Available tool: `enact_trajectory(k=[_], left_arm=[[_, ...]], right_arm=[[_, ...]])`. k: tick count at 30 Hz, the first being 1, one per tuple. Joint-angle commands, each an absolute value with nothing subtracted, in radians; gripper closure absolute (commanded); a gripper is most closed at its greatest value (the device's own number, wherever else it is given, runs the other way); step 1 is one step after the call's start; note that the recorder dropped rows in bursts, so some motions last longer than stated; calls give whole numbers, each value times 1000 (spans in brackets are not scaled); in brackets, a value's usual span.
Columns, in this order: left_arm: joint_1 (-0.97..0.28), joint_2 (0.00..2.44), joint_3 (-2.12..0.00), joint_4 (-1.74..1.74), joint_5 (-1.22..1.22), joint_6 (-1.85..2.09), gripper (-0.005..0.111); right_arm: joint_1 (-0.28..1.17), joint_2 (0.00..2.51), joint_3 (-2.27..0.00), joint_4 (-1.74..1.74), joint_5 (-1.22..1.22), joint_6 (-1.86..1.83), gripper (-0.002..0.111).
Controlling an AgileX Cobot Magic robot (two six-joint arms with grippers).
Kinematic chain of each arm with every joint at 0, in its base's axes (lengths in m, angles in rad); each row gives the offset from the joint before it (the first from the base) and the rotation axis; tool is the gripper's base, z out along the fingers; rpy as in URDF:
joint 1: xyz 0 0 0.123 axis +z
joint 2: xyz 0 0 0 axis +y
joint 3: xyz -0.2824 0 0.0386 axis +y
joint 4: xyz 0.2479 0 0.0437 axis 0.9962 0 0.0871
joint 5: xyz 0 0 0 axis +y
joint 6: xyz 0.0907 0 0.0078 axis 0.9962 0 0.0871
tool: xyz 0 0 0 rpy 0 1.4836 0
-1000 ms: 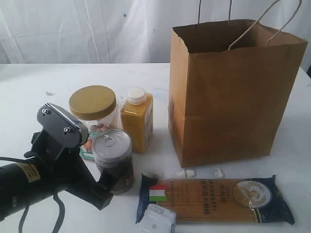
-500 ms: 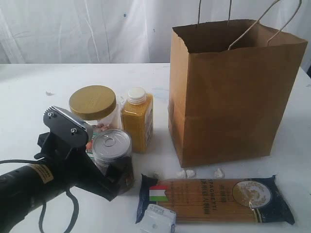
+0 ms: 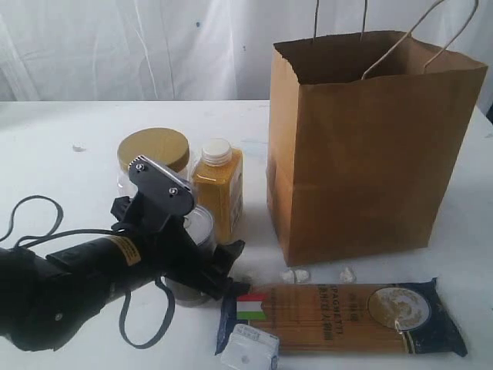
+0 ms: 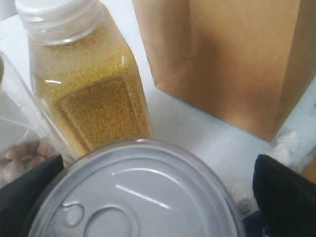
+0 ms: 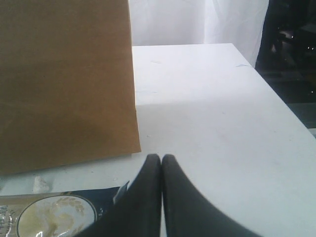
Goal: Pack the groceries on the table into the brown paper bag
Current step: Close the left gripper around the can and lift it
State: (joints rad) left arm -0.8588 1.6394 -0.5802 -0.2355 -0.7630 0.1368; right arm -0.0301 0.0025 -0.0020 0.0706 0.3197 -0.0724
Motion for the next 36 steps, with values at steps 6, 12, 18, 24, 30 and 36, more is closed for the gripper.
enact_trajectory(k=[6,12,18,24,30,36], left_arm=[[-862,1654,-583,-229,-649,131,21],[-862,1654,-583,-229,-565,131,79],[-862,1652,-583,-229,-542,131,107],[-862,1585,-583,-229,-522,131,107],[-862,1459,-583,-229,-488,131,107],[-862,1351,-583,-229,-449,131,107]], right_arm=[[-27,0,0,71,313,-74,108],[-27,0,0,71,313,-74,108],[-27,0,0,71,313,-74,108],[-27,0,0,71,313,-74,108],[-27,0,0,71,313,-74,108],[-27,0,0,71,313,-74,108]])
